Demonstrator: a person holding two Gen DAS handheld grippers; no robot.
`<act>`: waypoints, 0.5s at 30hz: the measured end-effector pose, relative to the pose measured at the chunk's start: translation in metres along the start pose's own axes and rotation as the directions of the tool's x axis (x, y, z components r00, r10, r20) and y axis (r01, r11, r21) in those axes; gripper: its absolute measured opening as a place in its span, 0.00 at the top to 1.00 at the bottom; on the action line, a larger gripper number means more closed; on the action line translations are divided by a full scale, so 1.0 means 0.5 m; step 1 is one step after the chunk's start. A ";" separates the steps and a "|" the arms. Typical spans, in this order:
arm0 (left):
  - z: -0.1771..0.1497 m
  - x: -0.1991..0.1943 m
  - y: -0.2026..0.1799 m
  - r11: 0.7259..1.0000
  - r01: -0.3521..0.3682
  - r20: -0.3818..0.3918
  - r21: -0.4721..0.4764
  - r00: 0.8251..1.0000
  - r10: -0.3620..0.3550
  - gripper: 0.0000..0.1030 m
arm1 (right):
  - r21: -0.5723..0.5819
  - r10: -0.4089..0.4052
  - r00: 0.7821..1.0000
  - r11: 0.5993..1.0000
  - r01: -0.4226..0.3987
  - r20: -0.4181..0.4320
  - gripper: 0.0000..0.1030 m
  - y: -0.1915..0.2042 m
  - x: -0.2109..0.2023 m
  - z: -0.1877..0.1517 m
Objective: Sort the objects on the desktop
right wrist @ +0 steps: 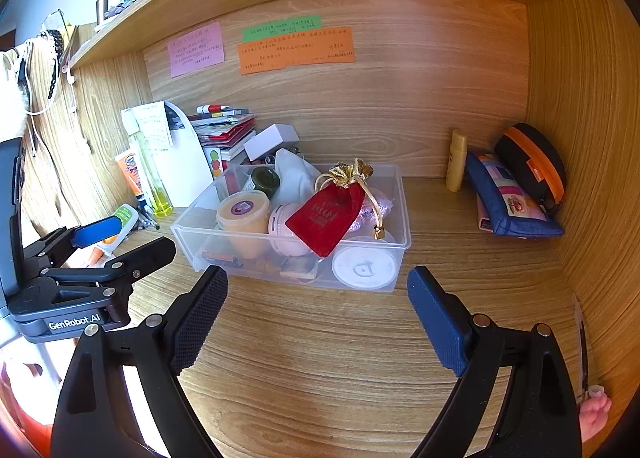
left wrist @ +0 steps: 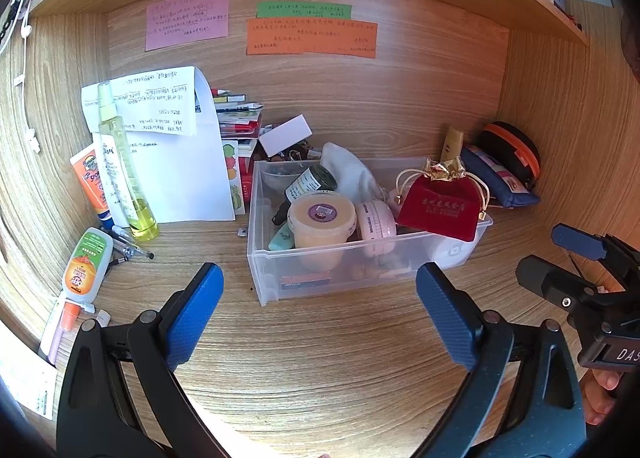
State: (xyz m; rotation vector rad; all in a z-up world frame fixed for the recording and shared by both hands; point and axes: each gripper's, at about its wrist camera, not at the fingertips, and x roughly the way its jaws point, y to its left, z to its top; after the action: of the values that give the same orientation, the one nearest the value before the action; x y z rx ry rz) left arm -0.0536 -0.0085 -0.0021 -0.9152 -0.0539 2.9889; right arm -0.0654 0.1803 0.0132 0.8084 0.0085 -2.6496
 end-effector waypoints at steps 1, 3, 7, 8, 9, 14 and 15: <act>0.001 0.001 -0.001 1.000 0.000 -0.003 0.004 1.000 0.000 0.05 | 0.002 0.003 1.000 1.000 -0.003 0.001 0.13 -0.001 0.000 0.001; 0.000 0.001 -0.004 1.000 -0.011 -0.001 0.016 1.000 0.012 0.05 | 0.005 0.005 1.000 1.000 -0.005 0.003 0.13 -0.002 -0.002 0.001; 0.000 -0.001 -0.011 0.999 -0.037 0.012 0.030 0.999 0.036 0.05 | 0.010 0.011 1.000 1.000 -0.011 -0.004 0.13 -0.002 0.002 0.001; 0.000 -0.001 -0.012 0.999 -0.040 0.013 0.032 0.999 0.040 0.04 | 0.011 0.013 1.000 1.000 -0.013 -0.007 0.13 -0.002 0.003 0.001; 0.000 -0.001 -0.014 0.998 -0.043 0.010 0.034 0.999 0.043 0.03 | 0.009 0.013 1.000 1.000 -0.013 -0.008 0.13 -0.002 0.003 0.001; -0.002 -0.003 -0.019 0.998 -0.040 0.014 0.046 0.999 0.039 0.01 | 0.007 0.015 1.000 1.000 -0.015 -0.001 0.12 -0.001 -0.001 0.002; -0.002 -0.005 -0.021 0.998 -0.042 0.018 0.049 0.999 0.041 0.01 | 0.005 0.014 1.000 1.000 -0.014 -0.002 0.13 0.000 -0.001 0.002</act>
State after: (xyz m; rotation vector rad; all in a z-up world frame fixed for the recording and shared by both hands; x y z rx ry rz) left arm -0.0510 0.0019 -0.0013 -0.8979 0.0383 3.0212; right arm -0.0659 0.1803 0.0144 0.8095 -0.0041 -2.6367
